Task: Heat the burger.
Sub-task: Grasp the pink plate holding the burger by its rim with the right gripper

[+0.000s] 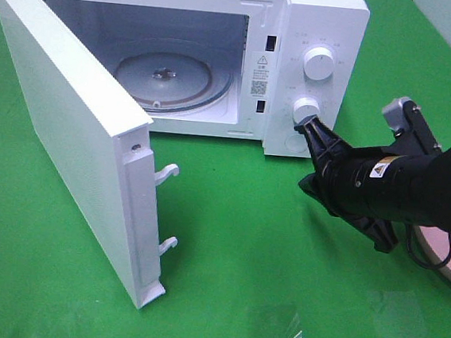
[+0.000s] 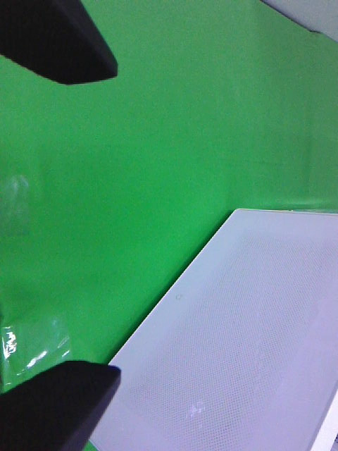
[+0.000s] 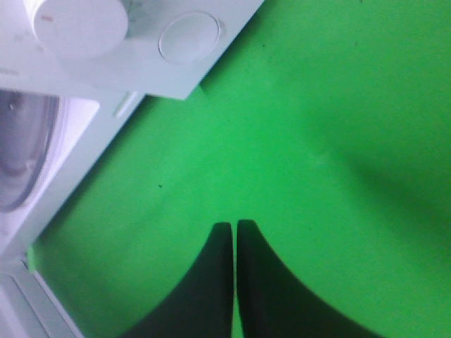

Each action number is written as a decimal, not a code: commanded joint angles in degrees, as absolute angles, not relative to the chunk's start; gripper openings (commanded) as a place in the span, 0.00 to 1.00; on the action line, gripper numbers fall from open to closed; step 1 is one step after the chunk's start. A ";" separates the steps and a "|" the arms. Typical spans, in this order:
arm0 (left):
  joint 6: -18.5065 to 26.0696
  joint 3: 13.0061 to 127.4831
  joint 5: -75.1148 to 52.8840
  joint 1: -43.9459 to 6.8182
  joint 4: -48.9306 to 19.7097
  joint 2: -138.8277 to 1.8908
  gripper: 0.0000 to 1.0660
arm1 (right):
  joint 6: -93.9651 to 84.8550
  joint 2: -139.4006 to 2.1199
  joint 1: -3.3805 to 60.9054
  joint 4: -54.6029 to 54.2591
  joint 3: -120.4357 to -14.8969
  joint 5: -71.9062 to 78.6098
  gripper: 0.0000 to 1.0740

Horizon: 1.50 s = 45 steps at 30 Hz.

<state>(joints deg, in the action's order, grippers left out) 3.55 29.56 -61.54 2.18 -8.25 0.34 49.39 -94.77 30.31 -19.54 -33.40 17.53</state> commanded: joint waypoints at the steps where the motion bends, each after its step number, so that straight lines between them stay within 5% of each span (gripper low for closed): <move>1: 3.32 29.56 -61.36 2.41 -8.71 1.20 0.94 | 42.63 -92.76 30.02 -18.91 -33.46 13.01 0.03; 11: 3.32 29.56 -61.36 2.41 -8.71 1.20 0.94 | 20.91 -89.61 30.02 -17.93 -37.99 -5.44 0.04; 36: 3.32 29.56 -61.36 2.41 -8.71 1.20 0.94 | 10.31 -89.61 29.79 4.47 -52.20 -40.79 0.10; 45: 3.32 29.56 -61.36 2.41 -8.71 1.20 0.94 | 8.54 -89.61 23.72 5.21 -53.29 -45.09 0.27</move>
<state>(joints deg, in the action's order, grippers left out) 3.55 29.56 -61.54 2.18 -8.25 0.34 8.59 -89.90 23.43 4.81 -53.00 -44.69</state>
